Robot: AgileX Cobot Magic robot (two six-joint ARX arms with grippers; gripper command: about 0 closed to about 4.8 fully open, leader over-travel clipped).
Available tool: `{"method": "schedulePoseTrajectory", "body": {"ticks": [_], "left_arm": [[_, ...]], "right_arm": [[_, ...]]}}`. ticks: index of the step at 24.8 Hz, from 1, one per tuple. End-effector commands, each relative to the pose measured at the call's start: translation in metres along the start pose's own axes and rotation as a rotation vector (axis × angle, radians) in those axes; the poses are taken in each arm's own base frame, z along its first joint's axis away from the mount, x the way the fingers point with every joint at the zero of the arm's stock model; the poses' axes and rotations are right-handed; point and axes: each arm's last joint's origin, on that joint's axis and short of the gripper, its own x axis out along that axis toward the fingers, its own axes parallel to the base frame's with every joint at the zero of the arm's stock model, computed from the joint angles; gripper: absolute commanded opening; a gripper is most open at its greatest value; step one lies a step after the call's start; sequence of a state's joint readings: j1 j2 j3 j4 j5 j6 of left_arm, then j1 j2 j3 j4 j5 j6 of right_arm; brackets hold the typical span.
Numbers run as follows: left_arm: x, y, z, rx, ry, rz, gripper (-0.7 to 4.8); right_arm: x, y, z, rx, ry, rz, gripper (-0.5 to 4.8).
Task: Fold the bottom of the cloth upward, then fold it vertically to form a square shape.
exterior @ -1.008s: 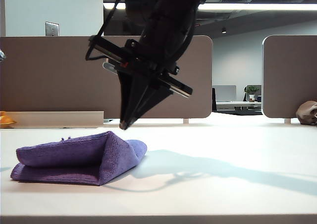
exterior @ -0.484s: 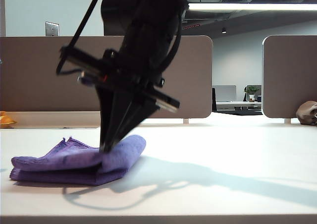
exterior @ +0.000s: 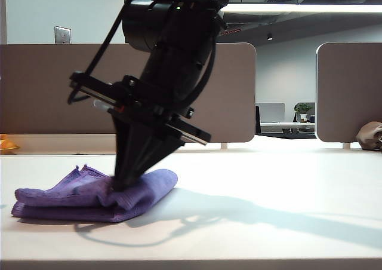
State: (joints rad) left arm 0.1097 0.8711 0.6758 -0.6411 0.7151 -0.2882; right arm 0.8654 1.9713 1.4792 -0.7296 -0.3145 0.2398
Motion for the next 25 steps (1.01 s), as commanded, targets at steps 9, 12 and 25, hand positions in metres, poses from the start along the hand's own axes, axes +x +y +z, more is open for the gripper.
{"method": "schedulePoseTrajectory", "body": {"ticks": [9, 12, 25], "left_arm": [[-0.002, -0.001, -0.004, -0.008, 0.045, -0.018, -0.05], [-0.002, -0.001, -0.004, -0.003, 0.044, -0.018, -0.05], [-0.001, -0.002, -0.001, 0.018, 0.021, -0.025, -0.05]], "right_arm": [[0.017, -0.003, 0.004, 0.028, 0.007, 0.044, 0.69], [0.006, 0.0, 0.003, 0.015, -0.002, 0.032, 1.19], [-0.031, 0.011, -0.003, 0.001, -0.041, 0.01, 1.5]]}}
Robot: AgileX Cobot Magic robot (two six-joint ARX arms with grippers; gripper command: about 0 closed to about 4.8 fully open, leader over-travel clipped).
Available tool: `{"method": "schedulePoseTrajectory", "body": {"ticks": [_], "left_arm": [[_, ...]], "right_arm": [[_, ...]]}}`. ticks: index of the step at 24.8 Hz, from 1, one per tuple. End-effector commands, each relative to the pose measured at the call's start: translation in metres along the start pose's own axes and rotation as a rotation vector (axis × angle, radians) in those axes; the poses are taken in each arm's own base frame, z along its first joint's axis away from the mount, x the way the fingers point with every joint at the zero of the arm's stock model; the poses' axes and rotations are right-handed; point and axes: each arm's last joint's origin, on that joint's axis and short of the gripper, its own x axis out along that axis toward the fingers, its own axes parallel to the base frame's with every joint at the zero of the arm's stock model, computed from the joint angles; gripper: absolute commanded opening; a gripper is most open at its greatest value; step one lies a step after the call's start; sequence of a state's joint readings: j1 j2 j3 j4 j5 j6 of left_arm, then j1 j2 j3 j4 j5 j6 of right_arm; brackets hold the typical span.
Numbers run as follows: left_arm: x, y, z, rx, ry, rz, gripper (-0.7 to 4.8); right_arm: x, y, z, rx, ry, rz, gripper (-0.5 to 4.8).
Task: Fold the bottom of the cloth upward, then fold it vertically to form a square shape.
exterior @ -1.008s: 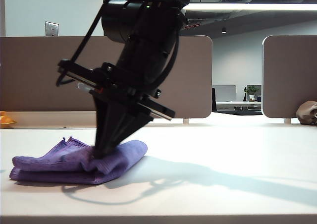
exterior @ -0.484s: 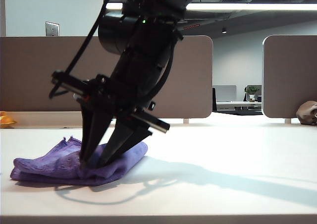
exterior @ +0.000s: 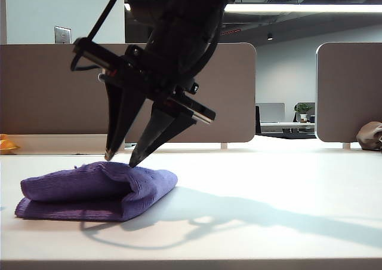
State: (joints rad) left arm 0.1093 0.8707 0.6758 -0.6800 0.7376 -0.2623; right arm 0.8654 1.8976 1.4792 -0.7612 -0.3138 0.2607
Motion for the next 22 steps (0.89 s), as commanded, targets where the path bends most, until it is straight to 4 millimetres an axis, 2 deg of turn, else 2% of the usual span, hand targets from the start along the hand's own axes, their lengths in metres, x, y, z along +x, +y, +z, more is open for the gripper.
{"method": "schedulePoseTrajectory", "body": {"ticks": [1, 5, 11, 15, 22], "left_arm": [[-0.001, -0.002, 0.002, 0.018, -0.012, -0.011, -0.05], [-0.001, -0.002, 0.002, 0.018, -0.012, -0.011, -0.05], [0.004, 0.002, 0.003, 0.017, 0.013, -0.006, -0.05], [0.006, 0.004, 0.002, 0.005, 0.027, -0.004, -0.05], [0.015, 0.003, 0.001, 0.008, 0.082, -0.025, -0.05]], "right_arm": [[-0.004, 0.002, -0.002, -0.003, 0.011, -0.004, 1.5], [-0.007, 0.002, -0.004, -0.02, 0.022, -0.015, 1.5], [-0.027, 0.006, -0.007, -0.055, -0.011, -0.059, 1.65], [-0.028, 0.003, -0.014, -0.089, 0.056, -0.134, 2.03], [-0.028, 0.002, -0.013, -0.107, 0.041, -0.161, 2.03]]}}
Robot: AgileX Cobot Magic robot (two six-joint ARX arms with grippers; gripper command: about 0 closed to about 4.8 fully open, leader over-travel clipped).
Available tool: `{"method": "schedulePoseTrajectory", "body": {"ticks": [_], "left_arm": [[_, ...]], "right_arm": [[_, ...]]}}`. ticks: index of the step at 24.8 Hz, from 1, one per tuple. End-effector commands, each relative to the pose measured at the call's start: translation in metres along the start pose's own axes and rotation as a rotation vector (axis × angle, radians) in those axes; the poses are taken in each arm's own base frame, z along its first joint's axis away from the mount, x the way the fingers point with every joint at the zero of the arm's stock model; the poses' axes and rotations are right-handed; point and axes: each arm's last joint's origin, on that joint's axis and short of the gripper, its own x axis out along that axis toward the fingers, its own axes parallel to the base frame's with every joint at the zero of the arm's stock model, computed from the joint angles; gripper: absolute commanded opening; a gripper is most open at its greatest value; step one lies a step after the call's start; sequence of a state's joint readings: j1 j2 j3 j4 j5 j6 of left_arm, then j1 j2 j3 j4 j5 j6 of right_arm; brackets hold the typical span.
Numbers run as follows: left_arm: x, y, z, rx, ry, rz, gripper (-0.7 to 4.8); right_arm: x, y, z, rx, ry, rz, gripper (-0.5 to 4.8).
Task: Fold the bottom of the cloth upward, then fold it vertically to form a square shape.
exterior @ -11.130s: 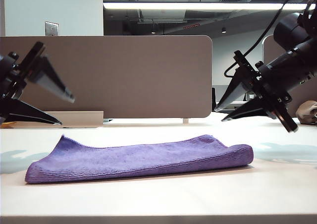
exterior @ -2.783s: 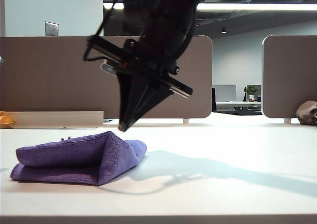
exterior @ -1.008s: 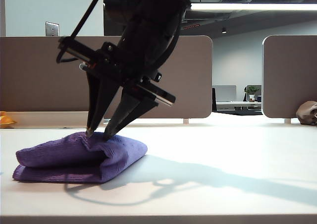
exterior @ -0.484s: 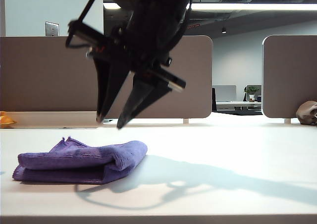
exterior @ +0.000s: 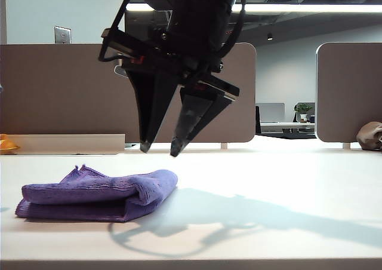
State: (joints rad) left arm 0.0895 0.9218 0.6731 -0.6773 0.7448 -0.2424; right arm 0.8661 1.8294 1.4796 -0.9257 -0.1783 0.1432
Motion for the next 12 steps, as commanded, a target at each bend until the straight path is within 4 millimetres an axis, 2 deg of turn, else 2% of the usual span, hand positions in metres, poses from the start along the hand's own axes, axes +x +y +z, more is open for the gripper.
{"method": "schedulePoseTrajectory", "body": {"ticks": [1, 2, 4, 5, 8, 12], "left_arm": [[0.007, -0.001, 0.0, 0.016, 0.046, -0.021, -0.05], [0.01, -0.002, 0.0, 0.027, 0.063, -0.026, -0.05], [0.016, -0.009, 0.0, 0.069, 0.08, -0.058, -0.05], [0.015, -0.011, 0.0, 0.09, 0.07, -0.066, -0.05], [0.008, -0.017, 0.0, 0.13, 0.019, -0.047, -0.05], [-0.013, -0.03, -0.009, 0.204, -0.099, 0.013, -0.05]], "right_arm": [[-0.003, 0.0, 0.002, -0.011, -0.023, -0.024, 2.03], [-0.004, 0.0, 0.001, -0.018, -0.022, -0.031, 1.94], [-0.016, 0.001, -0.002, -0.059, -0.04, -0.058, 0.12], [-0.022, 0.002, -0.003, -0.07, -0.057, -0.067, -0.08], [-0.046, 0.004, -0.007, -0.081, -0.129, -0.071, -0.08], [-0.109, 0.013, -0.019, -0.109, -0.381, -0.055, -0.08]]}}
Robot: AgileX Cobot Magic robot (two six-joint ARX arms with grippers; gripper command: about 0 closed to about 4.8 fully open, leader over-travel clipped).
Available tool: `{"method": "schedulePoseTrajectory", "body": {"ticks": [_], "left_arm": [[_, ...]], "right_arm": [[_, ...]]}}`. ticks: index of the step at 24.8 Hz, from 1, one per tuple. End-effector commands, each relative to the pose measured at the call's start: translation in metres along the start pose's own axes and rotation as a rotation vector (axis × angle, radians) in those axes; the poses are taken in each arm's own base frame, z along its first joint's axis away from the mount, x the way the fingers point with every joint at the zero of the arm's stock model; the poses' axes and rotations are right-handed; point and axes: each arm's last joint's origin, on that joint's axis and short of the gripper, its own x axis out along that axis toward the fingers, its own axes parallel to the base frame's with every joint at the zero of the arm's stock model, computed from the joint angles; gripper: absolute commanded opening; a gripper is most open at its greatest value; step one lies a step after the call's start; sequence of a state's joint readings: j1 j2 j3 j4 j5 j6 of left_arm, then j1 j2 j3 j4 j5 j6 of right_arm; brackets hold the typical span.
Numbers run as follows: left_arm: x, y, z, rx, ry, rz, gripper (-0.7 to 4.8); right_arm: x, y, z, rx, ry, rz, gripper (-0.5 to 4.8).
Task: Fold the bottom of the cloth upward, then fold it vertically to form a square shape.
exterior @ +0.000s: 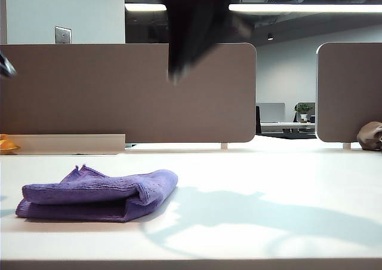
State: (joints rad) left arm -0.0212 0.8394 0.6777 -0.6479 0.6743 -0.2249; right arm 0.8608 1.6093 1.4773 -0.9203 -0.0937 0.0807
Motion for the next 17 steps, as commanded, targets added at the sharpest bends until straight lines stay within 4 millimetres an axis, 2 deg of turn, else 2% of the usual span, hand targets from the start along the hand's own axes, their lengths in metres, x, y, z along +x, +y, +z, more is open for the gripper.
{"method": "schedulePoseTrajectory", "body": {"ticks": [1, 4, 7, 10, 15, 17], "left_arm": [[-0.015, -0.01, -0.002, 0.059, -0.088, 0.031, -0.05], [-0.031, -0.02, -0.009, 0.056, -0.179, 0.043, -0.05], [-0.048, -0.031, -0.017, 0.078, -0.286, 0.059, -0.05], [-0.063, -0.04, -0.028, 0.117, -0.379, 0.058, -0.05], [-0.079, -0.049, -0.043, 0.131, -0.465, 0.026, -0.05], [-0.085, -0.053, -0.049, 0.144, -0.503, 0.014, -0.05]], "right_arm": [[-0.041, 0.004, 0.004, -0.02, -0.196, 0.0, -0.08], [-0.074, 0.005, -0.001, -0.032, -0.339, -0.051, -0.08], [-0.097, 0.005, -0.01, -0.046, -0.439, -0.071, -0.08], [-0.112, 0.004, -0.025, -0.046, -0.513, -0.068, -0.08], [-0.126, 0.003, -0.054, -0.053, -0.619, -0.06, -0.08], [-0.133, 0.003, -0.075, -0.06, -0.687, -0.054, -0.08]]}}
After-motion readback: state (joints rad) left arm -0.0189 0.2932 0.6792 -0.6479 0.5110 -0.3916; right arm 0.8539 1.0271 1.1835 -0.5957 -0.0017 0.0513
